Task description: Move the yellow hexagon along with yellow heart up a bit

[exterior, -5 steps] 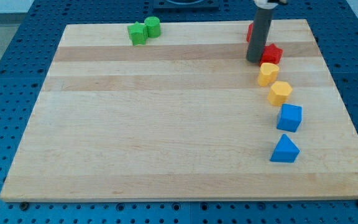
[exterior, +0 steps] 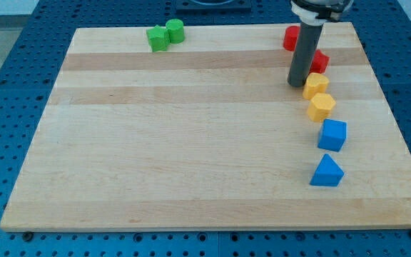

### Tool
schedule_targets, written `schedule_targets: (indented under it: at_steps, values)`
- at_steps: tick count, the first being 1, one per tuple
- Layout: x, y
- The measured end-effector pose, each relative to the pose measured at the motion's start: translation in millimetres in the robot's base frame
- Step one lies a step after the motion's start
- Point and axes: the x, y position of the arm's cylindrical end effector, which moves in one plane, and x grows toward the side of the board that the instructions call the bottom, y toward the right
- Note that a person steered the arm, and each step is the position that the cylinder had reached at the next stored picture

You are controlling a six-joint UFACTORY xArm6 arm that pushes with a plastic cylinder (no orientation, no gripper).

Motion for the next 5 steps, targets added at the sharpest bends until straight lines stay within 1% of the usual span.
schedule_targets:
  at_steps: [1, 2, 3, 4, 5]
  values:
    - [0, 1]
    - [0, -31]
    - [0, -121]
    - [-15, -216]
    - [-82, -250]
